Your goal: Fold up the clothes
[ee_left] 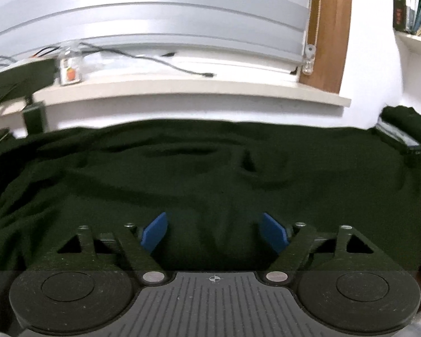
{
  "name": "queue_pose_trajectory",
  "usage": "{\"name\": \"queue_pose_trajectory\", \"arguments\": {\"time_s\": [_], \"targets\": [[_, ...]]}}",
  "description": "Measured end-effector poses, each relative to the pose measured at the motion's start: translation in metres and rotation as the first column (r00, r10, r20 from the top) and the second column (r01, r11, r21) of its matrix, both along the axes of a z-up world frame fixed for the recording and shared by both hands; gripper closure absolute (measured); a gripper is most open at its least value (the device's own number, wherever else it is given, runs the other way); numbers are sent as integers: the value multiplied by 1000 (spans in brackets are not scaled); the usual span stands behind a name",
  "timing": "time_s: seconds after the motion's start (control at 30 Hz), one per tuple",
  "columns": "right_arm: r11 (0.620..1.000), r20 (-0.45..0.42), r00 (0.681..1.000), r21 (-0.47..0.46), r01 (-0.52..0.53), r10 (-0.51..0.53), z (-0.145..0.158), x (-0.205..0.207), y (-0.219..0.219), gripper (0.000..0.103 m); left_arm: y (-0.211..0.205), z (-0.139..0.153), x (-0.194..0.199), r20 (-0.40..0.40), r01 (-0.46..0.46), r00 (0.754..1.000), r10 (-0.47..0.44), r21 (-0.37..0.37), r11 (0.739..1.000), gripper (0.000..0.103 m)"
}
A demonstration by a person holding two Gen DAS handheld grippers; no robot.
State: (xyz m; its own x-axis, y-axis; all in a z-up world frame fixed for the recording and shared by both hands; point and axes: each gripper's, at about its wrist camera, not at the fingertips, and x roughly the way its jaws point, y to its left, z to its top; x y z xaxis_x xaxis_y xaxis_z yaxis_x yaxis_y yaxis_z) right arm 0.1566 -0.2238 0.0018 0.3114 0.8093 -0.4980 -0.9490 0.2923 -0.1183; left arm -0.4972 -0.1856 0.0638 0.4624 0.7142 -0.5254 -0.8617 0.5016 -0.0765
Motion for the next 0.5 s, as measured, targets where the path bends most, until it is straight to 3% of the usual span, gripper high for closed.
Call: {"name": "queue_pose_trajectory", "arguments": {"time_s": [0.27, 0.5], "targets": [[990, -151, 979, -33, 136, -140, 4, 49, 29, 48, 48, -8, 47, 94, 55, 994, -52, -33, 998, 21], [985, -132, 982, -130, 115, -132, -9, 58, 73, 48, 71, -20, 73, 108, 90, 990, -86, -40, 995, 20]]}}
